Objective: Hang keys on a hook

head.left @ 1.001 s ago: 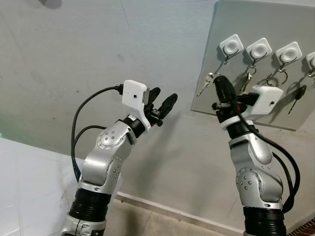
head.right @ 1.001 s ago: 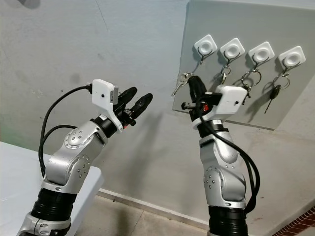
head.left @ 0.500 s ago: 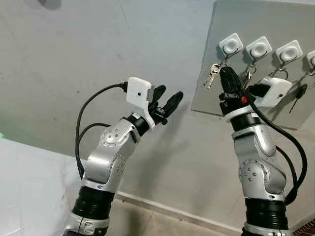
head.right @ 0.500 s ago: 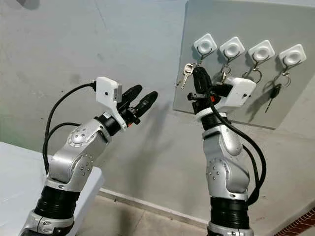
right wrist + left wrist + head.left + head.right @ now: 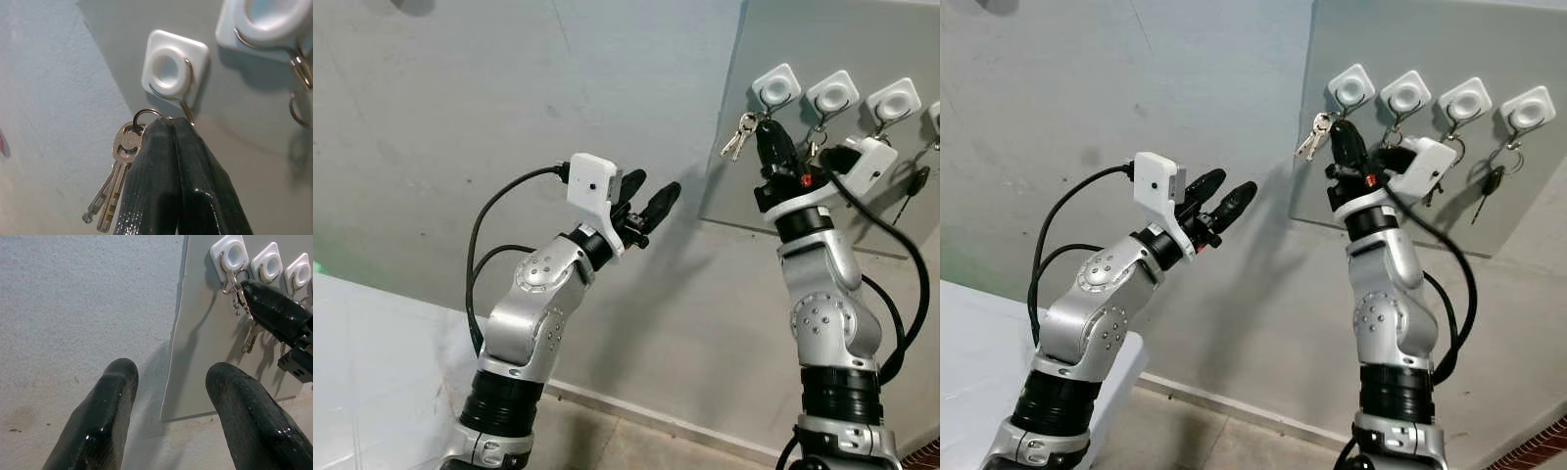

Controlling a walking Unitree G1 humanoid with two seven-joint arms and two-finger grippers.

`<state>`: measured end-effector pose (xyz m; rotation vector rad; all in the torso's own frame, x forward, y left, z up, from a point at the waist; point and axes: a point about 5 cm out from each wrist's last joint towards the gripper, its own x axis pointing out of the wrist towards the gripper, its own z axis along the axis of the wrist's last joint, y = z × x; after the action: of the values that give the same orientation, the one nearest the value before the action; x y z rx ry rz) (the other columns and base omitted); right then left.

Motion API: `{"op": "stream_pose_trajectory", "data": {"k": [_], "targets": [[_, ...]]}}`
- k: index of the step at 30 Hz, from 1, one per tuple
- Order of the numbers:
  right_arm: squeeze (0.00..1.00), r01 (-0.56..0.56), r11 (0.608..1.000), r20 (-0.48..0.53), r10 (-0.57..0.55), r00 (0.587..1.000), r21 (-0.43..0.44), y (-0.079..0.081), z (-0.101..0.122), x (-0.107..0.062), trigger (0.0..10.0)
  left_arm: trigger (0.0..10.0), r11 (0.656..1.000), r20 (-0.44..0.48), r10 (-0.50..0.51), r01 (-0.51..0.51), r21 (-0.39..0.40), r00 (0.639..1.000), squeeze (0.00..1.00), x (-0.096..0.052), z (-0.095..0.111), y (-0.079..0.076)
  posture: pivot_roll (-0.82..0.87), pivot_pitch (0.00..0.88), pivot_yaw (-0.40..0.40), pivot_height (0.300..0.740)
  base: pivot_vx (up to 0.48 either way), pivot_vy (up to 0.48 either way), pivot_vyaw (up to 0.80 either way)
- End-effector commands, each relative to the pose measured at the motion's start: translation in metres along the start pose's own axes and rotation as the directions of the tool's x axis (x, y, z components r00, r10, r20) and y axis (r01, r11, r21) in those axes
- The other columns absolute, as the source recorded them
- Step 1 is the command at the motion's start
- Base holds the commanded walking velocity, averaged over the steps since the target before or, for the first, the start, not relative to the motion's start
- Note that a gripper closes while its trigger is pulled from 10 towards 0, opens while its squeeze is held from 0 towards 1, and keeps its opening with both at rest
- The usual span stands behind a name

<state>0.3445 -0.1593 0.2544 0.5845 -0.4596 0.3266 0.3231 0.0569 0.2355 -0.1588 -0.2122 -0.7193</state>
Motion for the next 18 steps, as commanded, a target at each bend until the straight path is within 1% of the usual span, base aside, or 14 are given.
{"op": "stream_pose_trajectory", "data": {"k": [1, 3, 7, 9, 13, 17, 18], "targets": [[0.00, 0.003, 0.998, 0.010, -0.003, 1.000, 0.066, 0.000, 0.001, 0.005, 10.0, 10.0, 1.000, 0.016, -0.006, 0.006, 0.013, 1.000, 0.00, 0.002, 0.007, -0.001, -0.02, 0.007, 0.026, 0.740, 0.000, 0.000, 0.00], [0.00, 0.016, 0.992, 0.013, -0.018, 1.000, 0.122, -0.004, 0.000, 0.006, 10.0, 10.0, 1.000, 0.018, -0.004, 0.004, 0.013, 1.000, 0.00, 0.002, 0.008, -0.001, -0.01, 0.010, 0.023, 0.740, 0.000, 0.000, 0.00], [0.00, 0.034, 0.984, 0.012, -0.037, 0.999, 0.173, -0.008, -0.001, 0.007, 10.0, 10.0, 1.000, 0.019, 0.002, -0.002, 0.011, 1.000, 0.00, 0.002, 0.009, 0.000, -0.01, 0.017, 0.022, 0.740, 0.000, 0.000, 0.00], [0.00, 0.047, 0.974, 0.014, -0.051, 0.999, 0.221, -0.011, -0.002, 0.007, 10.0, 10.0, 1.000, 0.019, 0.006, -0.006, 0.009, 1.000, 0.00, 0.001, 0.009, 0.000, -0.01, 0.019, 0.023, 0.740, 0.000, 0.000, 0.00], [0.00, 0.051, 0.972, 0.006, -0.054, 0.999, 0.229, -0.012, -0.004, 0.006, 10.0, 10.0, 1.000, 0.019, 0.009, -0.009, 0.009, 1.000, 0.00, 0.001, 0.009, 0.000, -0.01, 0.020, 0.023, 0.740, 0.000, 0.000, 0.00], [0.00, 0.047, 0.956, -0.005, -0.047, 0.999, 0.290, -0.011, -0.008, 0.005, 10.0, 10.0, 1.000, 0.021, 0.011, -0.011, 0.007, 1.000, 0.00, 0.001, 0.010, 0.001, -0.01, 0.022, 0.024, 0.740, 0.000, 0.000, 0.00], [0.00, 0.043, 0.948, -0.003, -0.044, 0.999, 0.316, -0.011, -0.008, 0.005, 10.0, 10.0, 1.000, 0.022, 0.011, -0.012, 0.007, 1.000, 0.00, 0.001, 0.010, 0.001, -0.01, 0.022, 0.024, 0.740, 0.000, 0.000, 0.00]]}}
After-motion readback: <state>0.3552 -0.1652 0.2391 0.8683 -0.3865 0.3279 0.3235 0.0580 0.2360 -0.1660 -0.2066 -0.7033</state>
